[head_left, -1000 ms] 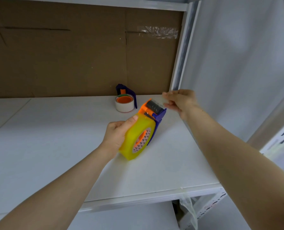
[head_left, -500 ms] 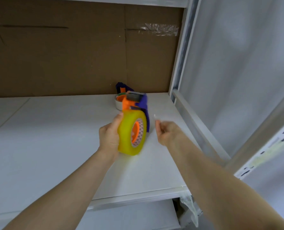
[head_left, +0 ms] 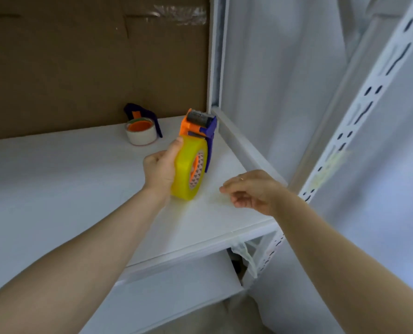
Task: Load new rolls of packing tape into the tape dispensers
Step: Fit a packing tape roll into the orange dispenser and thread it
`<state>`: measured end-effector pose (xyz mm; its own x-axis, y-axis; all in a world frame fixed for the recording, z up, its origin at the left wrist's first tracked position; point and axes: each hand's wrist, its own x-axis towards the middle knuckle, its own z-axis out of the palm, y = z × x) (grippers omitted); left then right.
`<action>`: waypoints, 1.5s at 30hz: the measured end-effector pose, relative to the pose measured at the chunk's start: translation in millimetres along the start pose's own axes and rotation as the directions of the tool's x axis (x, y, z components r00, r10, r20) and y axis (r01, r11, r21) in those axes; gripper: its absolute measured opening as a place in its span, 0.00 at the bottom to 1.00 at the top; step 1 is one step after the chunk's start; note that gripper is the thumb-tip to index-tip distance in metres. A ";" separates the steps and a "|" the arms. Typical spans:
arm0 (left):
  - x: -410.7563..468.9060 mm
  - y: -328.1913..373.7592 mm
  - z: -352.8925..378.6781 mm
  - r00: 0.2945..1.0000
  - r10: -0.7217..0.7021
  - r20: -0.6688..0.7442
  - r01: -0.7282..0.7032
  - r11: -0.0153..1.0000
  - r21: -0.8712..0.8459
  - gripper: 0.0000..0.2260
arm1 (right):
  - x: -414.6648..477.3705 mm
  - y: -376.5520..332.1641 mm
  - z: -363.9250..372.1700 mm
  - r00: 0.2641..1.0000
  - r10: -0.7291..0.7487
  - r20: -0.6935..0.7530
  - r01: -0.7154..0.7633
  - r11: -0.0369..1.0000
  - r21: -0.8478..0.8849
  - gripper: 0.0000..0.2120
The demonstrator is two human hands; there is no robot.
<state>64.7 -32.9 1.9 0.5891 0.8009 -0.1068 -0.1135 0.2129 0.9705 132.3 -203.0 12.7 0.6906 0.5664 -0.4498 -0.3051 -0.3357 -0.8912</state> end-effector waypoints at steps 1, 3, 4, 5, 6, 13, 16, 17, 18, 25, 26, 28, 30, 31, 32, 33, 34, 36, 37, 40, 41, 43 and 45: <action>-1.6 -1.0 4.2 1.000 0.002 0.011 -0.002 1.000 0.002 0.12 | -4.9 4.5 -4.3 0.999 0.011 0.033 -0.008 0.993 -0.118 0.07; -4.6 -1.1 10.9 1.000 -0.004 0.021 0.004 1.000 0.015 0.13 | -13.4 11.6 -9.9 0.996 0.033 0.082 -0.002 0.938 -0.346 0.07; -5.6 -1.4 13.5 1.000 -0.011 0.025 0.010 1.000 0.021 0.13 | -16.8 14.5 -11.4 0.995 0.039 0.095 0.006 0.901 -0.434 0.07; -6.7 -1.6 15.8 0.999 -0.019 0.033 0.018 0.999 0.026 0.13 | -18.6 17.2 -12.0 0.994 0.041 0.105 0.016 0.867 -0.497 0.08; -8.0 -2.3 17.5 0.999 -0.026 0.044 0.024 0.999 0.032 0.13 | -19.5 19.5 -11.9 0.993 0.039 0.112 0.028 0.842 -0.540 0.08; -14.0 -2.4 19.9 0.994 -0.044 0.102 0.038 0.997 0.067 0.13 | -15.1 19.8 0.1 0.989 -0.097 0.115 0.143 0.365 -0.920 0.22; -15.1 -2.2 17.7 0.992 -0.041 0.121 0.032 0.997 0.076 0.12 | -12.7 14.8 -0.7 0.997 -0.081 -0.009 0.000 0.107 -0.994 0.42; -15.7 -2.3 16.2 0.991 -0.033 0.129 0.023 0.997 0.080 0.12 | -11.7 13.6 -2.4 0.996 -0.075 -0.046 -0.041 0.068 -0.997 0.46; -16.1 -2.9 14.6 0.990 -0.019 0.138 0.007 0.996 0.090 0.13 | -11.3 10.9 -4.7 0.997 -0.048 -0.059 -0.055 0.076 -0.996 0.48; -20.5 -0.4 -1.1 0.984 0.045 0.170 -0.065 0.991 0.115 0.14 | -29.2 -69.7 -20.0 0.955 -0.295 -0.021 0.215 0.742 -0.635 0.09; -20.8 0.7 -3.7 0.984 0.044 0.171 -0.064 0.991 0.116 0.14 | -28.9 -80.4 -18.1 0.918 -0.388 -0.076 0.292 0.795 -0.532 0.06; -21.5 2.5 -8.4 0.983 0.051 0.174 -0.072 0.990 0.121 0.14 | -26.7 -95.5 -11.7 0.850 -0.517 -0.104 0.422 0.786 -0.452 0.06; -21.8 4.4 -12.7 0.983 0.073 0.170 -0.097 0.986 0.135 0.14 | -21.8 -103.3 -4.5 0.836 -0.548 0.001 0.471 0.717 -0.514 0.10; -22.3 5.3 -14.7 0.982 0.086 0.167 -0.111 0.984 0.141 0.15 | -20.7 -105.8 -0.8 0.841 -0.539 0.048 0.470 0.683 -0.559 0.09; -22.7 6.0 -16.3 0.982 0.099 0.162 -0.123 0.982 0.143 0.15 | -19.4 -107.6 2.4 0.842 -0.533 0.078 0.467 0.648 -0.602 0.09; -23.0 6.8 -17.6 0.982 0.108 0.156 -0.130 0.981 0.142 0.15 | -18.0 -108.8 5.2 0.838 -0.538 0.096 0.463 0.607 -0.645 0.10; -23.5 7.5 -18.9 0.982 0.113 0.149 -0.134 0.981 0.142 0.15 | -15.0 -108.7 7.5 0.828 -0.551 0.108 0.462 0.560 -0.688 0.11; -23.7 8.3 -20.7 0.984 0.113 0.135 -0.133 0.980 0.150 0.14 | -9.0 -106.0 12.5 0.795 -0.593 0.128 0.468 0.465 -0.752 0.14; -23.6 8.7 -21.5 0.985 0.114 0.130 -0.134 0.979 0.155 0.14 | -5.2 -103.8 14.4 0.774 -0.620 0.130 0.466 0.418 -0.780 0.15; -23.0 10.1 -22.6 0.986 0.111 0.126 -0.132 0.976 0.171 0.16 | 0.0 -97.1 21.0 0.685 -0.719 0.115 0.418 0.259 -0.871 0.16; -22.6 10.9 -22.5 0.987 0.105 0.126 -0.126 0.976 0.177 0.17 | 1.2 -93.9 23.8 0.651 -0.750 0.114 0.411 0.222 -0.884 0.14; -21.9 12.8 -22.3 0.988 0.095 0.124 -0.118 0.975 0.188 0.21 | 0.8 -87.9 30.8 0.591 -0.797 0.123 0.405 0.161 -0.900 0.10; -21.1 14.6 -21.6 0.989 0.084 0.123 -0.108 0.971 0.212 0.24 | 3.7 -82.8 36.5 0.532 -0.836 0.136 0.354 0.074 -0.932 0.09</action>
<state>33.4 -34.6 13.6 0.6716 0.7409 0.0021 -0.0048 0.0014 1.0000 136.2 -145.7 82.6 0.5336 0.6840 0.4974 0.8332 -0.5261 -0.1704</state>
